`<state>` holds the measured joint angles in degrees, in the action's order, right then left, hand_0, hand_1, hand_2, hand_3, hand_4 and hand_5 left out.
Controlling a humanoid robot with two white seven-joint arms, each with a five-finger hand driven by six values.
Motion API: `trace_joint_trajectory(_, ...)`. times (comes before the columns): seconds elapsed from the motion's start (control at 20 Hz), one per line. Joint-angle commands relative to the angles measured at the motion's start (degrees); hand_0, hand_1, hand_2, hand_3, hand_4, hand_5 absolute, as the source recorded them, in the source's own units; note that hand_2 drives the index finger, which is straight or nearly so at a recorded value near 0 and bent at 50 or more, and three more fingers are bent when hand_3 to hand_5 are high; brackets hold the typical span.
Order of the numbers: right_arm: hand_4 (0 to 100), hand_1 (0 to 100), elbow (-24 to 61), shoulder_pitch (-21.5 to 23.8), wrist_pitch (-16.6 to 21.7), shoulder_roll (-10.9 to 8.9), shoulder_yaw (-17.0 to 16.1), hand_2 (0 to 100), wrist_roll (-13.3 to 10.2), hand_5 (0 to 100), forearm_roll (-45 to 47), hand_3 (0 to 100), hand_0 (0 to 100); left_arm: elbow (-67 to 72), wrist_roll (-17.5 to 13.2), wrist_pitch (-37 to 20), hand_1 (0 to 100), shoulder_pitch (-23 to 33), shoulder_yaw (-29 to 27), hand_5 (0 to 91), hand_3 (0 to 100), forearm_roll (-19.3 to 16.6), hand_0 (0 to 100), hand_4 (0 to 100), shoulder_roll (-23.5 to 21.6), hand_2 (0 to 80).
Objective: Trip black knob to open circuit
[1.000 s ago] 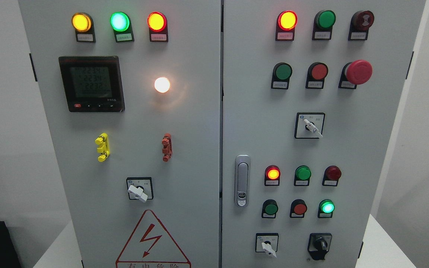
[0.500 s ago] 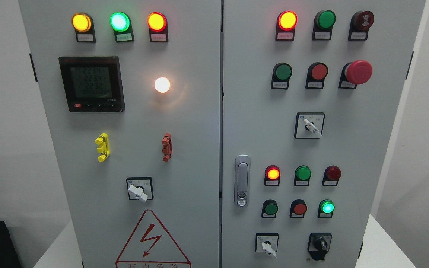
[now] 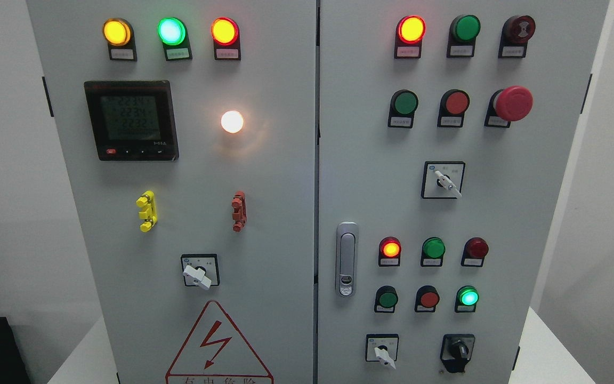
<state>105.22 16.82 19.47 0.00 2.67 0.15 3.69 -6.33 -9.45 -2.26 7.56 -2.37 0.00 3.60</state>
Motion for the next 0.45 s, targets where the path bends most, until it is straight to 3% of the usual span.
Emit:
trace_joint_trajectory(0.0, 0, 0, 0.51, 0.23, 0.04, 1.41, 0.15, 0, 0.02, 0, 0.00, 0, 0, 0.00, 0.05, -0.03, 39, 0.00, 0.00, 0.0, 0, -1.32, 12, 0, 0.00, 0.0)
trace_joint_trajectory(0.4, 0, 0, 0.51, 0.23, 0.04, 1.41, 0.23, 0, 0.02, 0, 0.00, 0, 0, 0.00, 0.05, -0.03, 39, 0.00, 0.00, 0.0, 0, -1.32, 12, 0, 0.00, 0.0)
